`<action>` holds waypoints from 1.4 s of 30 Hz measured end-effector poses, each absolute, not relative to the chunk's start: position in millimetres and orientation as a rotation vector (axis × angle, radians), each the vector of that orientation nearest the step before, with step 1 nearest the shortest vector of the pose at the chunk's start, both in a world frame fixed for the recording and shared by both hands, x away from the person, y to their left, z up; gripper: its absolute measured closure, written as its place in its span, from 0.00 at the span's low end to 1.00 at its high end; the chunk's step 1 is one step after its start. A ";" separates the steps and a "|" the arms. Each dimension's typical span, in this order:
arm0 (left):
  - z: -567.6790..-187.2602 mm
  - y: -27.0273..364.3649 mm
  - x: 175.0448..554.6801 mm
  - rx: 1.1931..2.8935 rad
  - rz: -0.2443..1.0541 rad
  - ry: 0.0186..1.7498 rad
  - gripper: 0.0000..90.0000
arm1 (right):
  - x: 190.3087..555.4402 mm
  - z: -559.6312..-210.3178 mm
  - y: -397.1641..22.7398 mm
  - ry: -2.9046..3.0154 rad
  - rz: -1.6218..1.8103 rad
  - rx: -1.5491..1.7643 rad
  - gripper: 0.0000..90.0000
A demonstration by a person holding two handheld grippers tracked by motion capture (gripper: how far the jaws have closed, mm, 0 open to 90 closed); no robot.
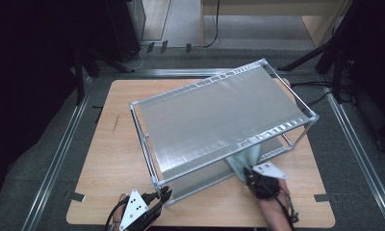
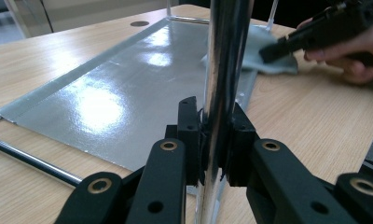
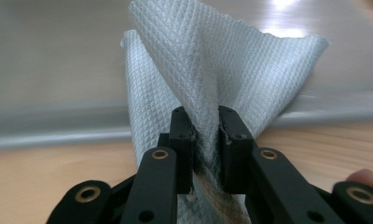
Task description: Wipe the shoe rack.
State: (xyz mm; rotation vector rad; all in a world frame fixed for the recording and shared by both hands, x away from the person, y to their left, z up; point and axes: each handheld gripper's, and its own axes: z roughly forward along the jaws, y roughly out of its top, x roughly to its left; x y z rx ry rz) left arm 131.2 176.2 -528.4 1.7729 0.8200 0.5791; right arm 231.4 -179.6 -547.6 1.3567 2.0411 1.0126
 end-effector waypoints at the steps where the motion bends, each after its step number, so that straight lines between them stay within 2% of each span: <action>1: -528.4 176.2 131.2 1.773 0.578 0.820 0.90 | 225.7 -547.6 -167.2 2.074 1.024 1.315 0.87; 9: -528.6 176.4 131.3 1.773 0.578 0.819 0.90 | 183.2 -550.6 -80.9 2.300 1.154 1.081 0.87; 14: -528.6 176.3 130.7 1.775 0.583 0.820 0.90 | 176.2 -550.6 -67.2 2.343 1.168 0.987 0.87; 22: -528.0 184.6 131.0 1.771 0.584 0.845 0.89 | 204.8 -548.7 -116.6 2.237 1.115 1.150 0.87; 31: -527.5 207.7 133.9 1.748 0.619 0.917 0.89 | 234.2 -538.8 -200.2 1.955 0.993 1.428 0.88; 36: -527.9 217.1 135.2 1.718 0.626 0.969 0.89 | 228.8 -508.2 -242.3 1.717 1.036 1.502 0.88; 42: -528.2 217.6 135.3 1.719 0.631 0.968 0.89 | 207.6 -447.6 -269.3 1.470 1.143 1.416 0.89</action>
